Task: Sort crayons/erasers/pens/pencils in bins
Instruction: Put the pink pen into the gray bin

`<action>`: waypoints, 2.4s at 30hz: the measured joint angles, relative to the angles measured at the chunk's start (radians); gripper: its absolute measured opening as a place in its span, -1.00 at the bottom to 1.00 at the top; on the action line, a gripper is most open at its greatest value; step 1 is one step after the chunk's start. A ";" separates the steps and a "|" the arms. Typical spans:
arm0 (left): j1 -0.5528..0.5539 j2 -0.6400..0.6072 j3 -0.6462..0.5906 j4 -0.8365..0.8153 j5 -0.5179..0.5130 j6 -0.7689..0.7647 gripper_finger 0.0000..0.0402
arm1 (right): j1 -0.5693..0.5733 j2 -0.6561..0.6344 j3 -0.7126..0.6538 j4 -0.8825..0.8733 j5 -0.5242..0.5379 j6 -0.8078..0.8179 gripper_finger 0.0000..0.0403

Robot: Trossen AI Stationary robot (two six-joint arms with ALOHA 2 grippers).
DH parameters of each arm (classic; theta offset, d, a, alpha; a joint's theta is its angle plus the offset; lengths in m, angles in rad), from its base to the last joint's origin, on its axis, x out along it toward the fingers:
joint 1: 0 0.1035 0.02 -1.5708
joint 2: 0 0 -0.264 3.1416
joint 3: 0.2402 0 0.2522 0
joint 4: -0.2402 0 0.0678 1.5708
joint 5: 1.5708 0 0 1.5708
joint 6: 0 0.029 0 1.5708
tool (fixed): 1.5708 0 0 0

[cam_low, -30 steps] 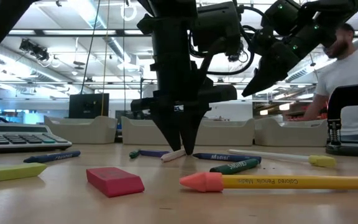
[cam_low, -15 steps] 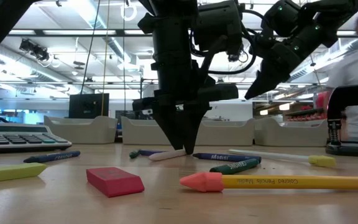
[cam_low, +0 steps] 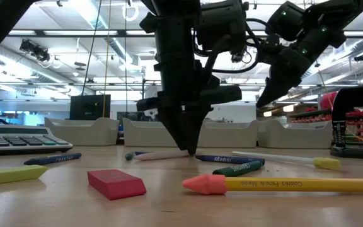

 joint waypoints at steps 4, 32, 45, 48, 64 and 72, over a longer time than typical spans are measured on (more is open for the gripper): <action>-0.001 -0.002 0.001 0.017 -0.001 0.026 -0.83 | 0.000 0.000 0.000 -0.021 0.000 0.013 -0.23; 0.015 -0.015 0.035 0.086 -0.036 0.358 -0.95 | 0.039 -0.442 0.000 -0.238 -0.071 0.255 -0.23; 0.017 -0.019 0.111 -0.082 0.023 0.396 -0.69 | 0.040 -0.466 0.000 -0.331 -0.048 0.186 -0.23; 0.032 -0.019 0.111 -0.101 0.039 0.392 -0.67 | 0.047 -0.464 0.000 -0.348 -0.044 0.183 -0.23; 0.031 -0.005 0.112 -0.100 0.233 0.354 -0.75 | 0.087 -0.464 0.000 -0.332 -0.021 0.145 -0.23; 0.037 -0.001 0.111 -0.140 0.179 0.335 -0.52 | 0.087 -0.464 0.000 -0.331 -0.022 0.138 -0.23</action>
